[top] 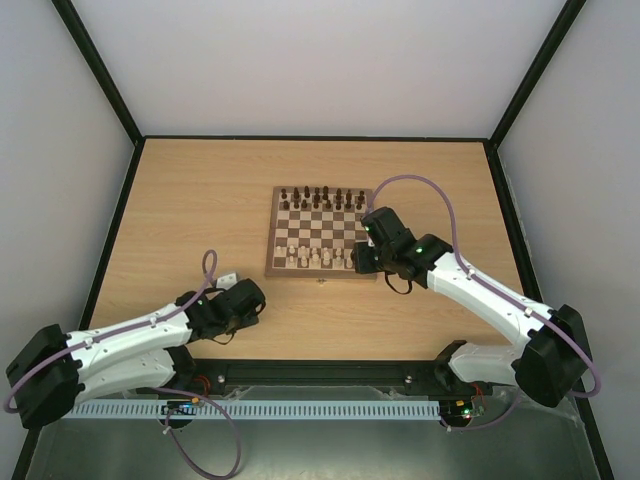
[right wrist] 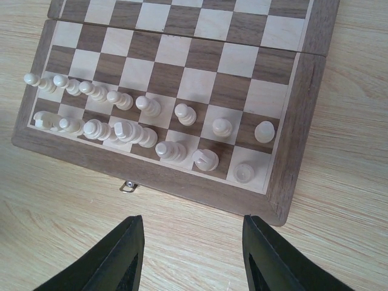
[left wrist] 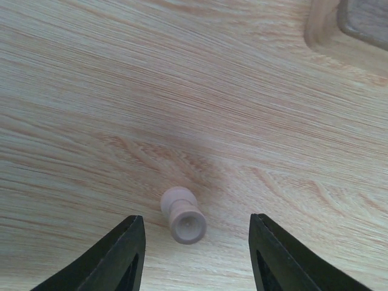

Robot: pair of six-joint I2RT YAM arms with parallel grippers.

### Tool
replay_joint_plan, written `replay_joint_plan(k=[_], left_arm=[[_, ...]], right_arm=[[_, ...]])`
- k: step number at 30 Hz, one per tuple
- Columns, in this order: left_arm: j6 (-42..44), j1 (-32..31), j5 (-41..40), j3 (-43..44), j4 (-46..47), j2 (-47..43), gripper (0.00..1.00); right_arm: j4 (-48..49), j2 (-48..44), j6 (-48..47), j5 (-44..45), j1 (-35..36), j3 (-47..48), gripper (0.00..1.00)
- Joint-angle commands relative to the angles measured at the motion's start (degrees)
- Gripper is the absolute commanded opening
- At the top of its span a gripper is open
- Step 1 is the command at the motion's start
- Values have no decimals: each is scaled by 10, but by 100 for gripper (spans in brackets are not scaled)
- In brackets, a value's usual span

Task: Set up the chess pieces on the board
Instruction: Pick up the chess piece at the center of the board.

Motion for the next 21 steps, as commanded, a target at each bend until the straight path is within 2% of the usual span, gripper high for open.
replay_joint_plan(k=[1,12,21], left_arm=[[-4,-4,-27,11,-12,26,48],[1,-10,-73,47,-25,82,37],[4,-13,-76,57,-36,89,30]], right_arm=[[-5,-13,-10,-9,-2,-8,46],[-6,-16,-10,-11,-2,-8,46],[-5,-13,-12,-16,-2,-4,46]])
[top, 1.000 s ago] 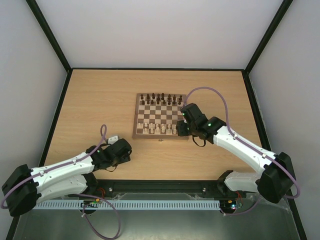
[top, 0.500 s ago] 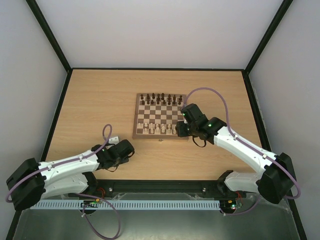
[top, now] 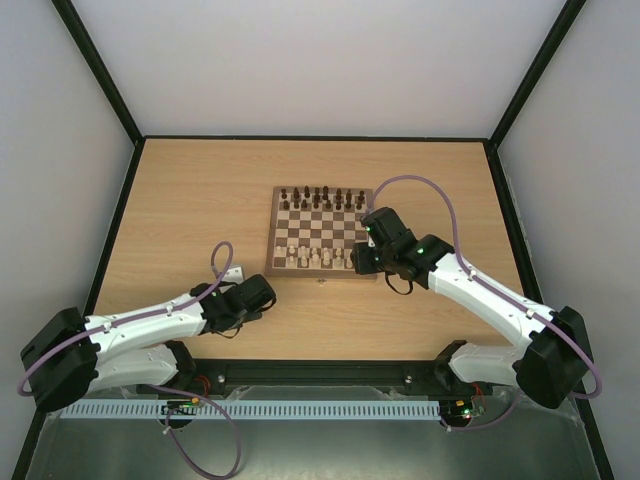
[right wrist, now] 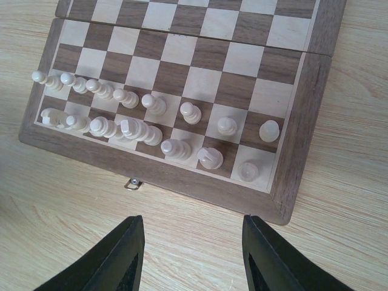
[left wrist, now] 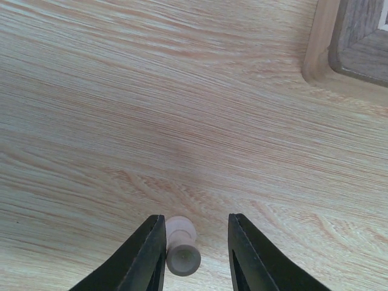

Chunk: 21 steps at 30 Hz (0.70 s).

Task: Set up the chess pieces on the board
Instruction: Pick up the chess piece at the center of the board.

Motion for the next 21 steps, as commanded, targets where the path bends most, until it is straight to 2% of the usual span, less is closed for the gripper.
replay_joint_plan(k=[1,7,21], left_arm=[[0,-4,-15,9,-24,3,30],[-5,-8,-10,2,-30,-1,27],[-19,-23,1,-18,-37,-24,28]], right_arm=[[-5,-8,-10,-6,-2,-3,46],[-5,-5,-11,-8,-2,-1,45],[-5,-4,-10,-6,-2,-3,45]])
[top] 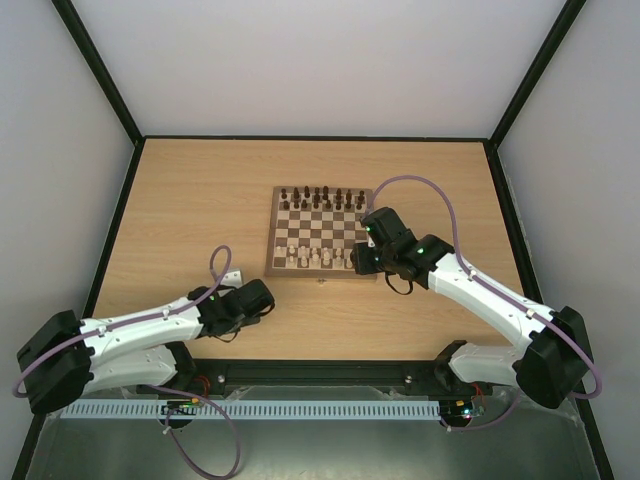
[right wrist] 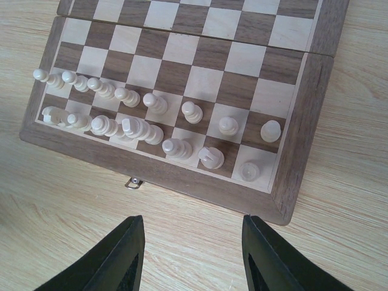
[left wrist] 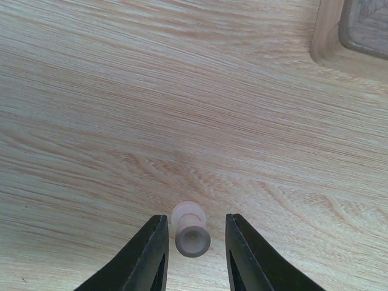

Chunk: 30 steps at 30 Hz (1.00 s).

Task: Set up the chess pieces on the board
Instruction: Pick up the chess piece at the center of the board.

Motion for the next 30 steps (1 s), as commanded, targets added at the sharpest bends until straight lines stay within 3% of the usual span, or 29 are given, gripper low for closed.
replay_joint_plan(k=[1,8,13,21,30], left_arm=[[-11,-10,0,-10,-19,-5,28],[-20,-14,-3,-15,-21,-14,19],[-17,-15,-7,-12,-21,-20,4],[18,-15,-37,56,-30,13,3],[129,10,-65,238,-14,164,4]], right_arm=[[-5,-4,-4,-5,-2,-3,45],[-5,-5,-4,-7,-2,-5,45],[-3,-8,-4,-6,-2,-8,45],[-3,-11,-2,-6,-2,-11,45],[-2,-11,-1,-2,-2,-13,45]])
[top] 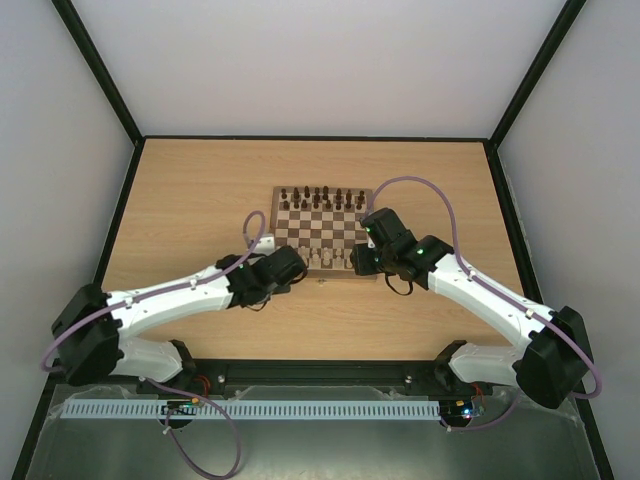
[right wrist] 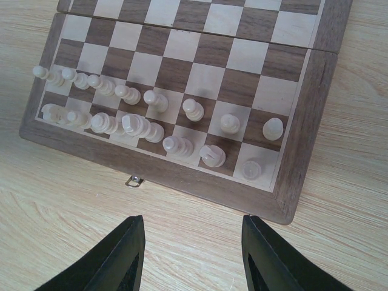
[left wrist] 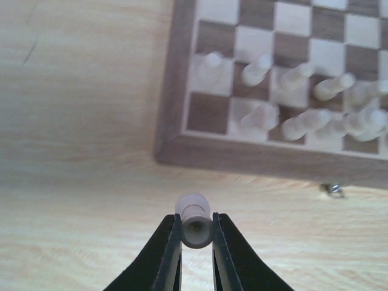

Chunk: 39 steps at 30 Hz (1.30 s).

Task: Set up the chess pieces on the board
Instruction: Pick up the chess piece at the center of the board, then place the chess piece on the chessboard.

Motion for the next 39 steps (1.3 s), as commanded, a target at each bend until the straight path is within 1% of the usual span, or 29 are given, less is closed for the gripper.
replay_joint_plan(k=[1,4,11,23,39], left_arm=[[78,20,-14,51,12,56,4],[113,38,7,70,32,85,4],[146,63,22,83,64,127,4],[166,82,34,93,89,162,3],[179,99,46,92,112,186,3]], right_arm=[[-7,-11,-1,2,-2,-8,45],[-7,-9,-1,2,-2,-8,45],[-7,-9,-2,1,-2,-6,45],[-8,-3,-3,1,-2,-2,45],[-4,3,-4,-3,-2,-2,45]])
